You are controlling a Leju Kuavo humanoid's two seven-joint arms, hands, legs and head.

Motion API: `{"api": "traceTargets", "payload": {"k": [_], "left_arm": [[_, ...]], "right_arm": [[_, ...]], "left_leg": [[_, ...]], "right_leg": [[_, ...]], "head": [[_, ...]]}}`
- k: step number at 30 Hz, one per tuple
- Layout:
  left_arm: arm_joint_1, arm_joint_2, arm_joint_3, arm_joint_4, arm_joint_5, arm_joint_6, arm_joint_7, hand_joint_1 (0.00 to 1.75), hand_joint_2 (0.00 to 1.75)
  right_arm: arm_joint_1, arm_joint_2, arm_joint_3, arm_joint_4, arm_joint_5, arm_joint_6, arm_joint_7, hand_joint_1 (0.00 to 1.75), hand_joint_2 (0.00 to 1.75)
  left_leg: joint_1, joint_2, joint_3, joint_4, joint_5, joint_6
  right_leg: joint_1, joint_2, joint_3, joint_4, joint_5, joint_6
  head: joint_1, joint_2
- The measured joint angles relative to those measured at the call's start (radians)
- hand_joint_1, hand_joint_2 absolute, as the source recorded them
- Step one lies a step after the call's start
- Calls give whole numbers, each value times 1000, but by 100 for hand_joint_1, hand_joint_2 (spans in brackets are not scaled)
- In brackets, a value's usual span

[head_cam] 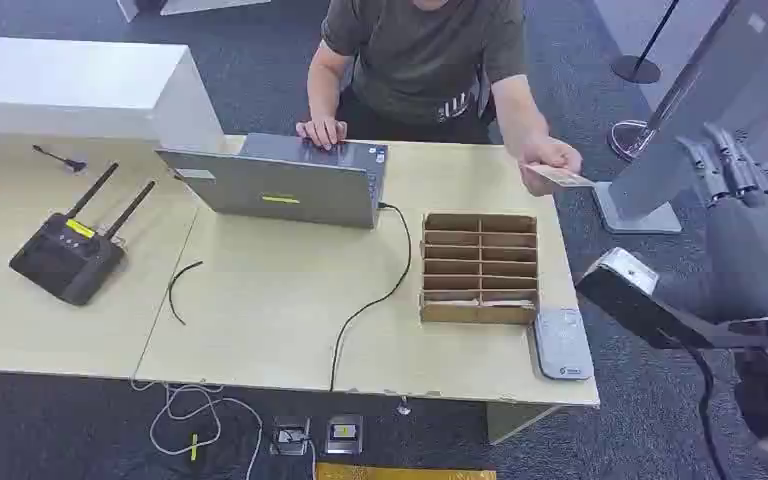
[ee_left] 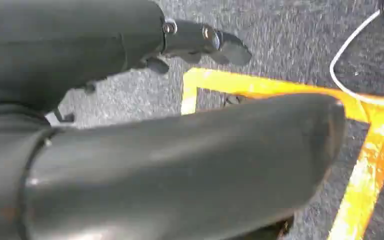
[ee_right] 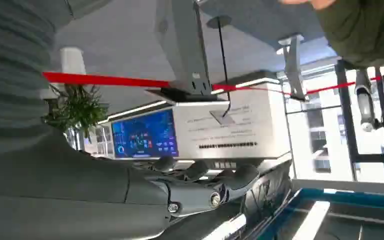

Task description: Pass the card to the sensor for recognition and then transmit it.

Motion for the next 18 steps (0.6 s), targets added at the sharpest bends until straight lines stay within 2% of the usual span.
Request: {"api": "traceTargets", "payload": {"k": [3, 5, 6, 15, 16, 17, 18], "left_arm": [[0, 0, -8, 3, -6, -6, 0, 0, 0], [0, 1, -18, 9, -28, -6, 13, 0, 0], [-1, 4, -24, 12, -34, -7, 15, 0, 0], [-1, 8, -33, 17, -45, -8, 19, 0, 0], [-1, 8, -34, 18, -46, -8, 20, 0, 0], [-1, 8, -37, 18, -47, -8, 23, 0, 0], [-1, 8, -40, 19, -48, -8, 23, 0, 0]], "right_arm": [[-13, 5, 43, 10, -18, 1, 0, 0, 175], [-42, 21, 148, 70, -59, -21, -1, 0, 175], [-42, 28, 172, 100, -58, -45, -5, 0, 175], [-42, 53, 238, 156, -46, -60, -5, 0, 175], [-42, 55, 242, 158, -46, -60, -5, 112, 175], [-42, 56, 245, 160, -46, -60, -5, 175, 175], [-42, 59, 249, 163, -46, -60, -5, 175, 175]], "left_leg": [[0, 0, 0, 0, 0, 0], [0, 0, 0, 0, 0, 0], [0, 0, 0, 0, 0, 0], [1, 0, 0, 0, 0, 0], [1, 0, 0, 0, 0, 0], [1, 0, 0, 0, 0, 0], [1, 0, 0, 0, 0, 0]], "right_leg": [[0, 0, 0, 0, 0, 0], [0, 0, 0, 0, 0, 0], [0, 0, 0, 0, 0, 0], [1, 0, 0, 0, 0, 0], [1, 0, 0, 0, 0, 0], [1, 0, 0, 0, 0, 0], [1, 0, 0, 0, 0, 0]], "head": [[0, 0], [0, 0], [0, 0], [0, 0], [0, 0], [0, 0], [0, 0]]}}
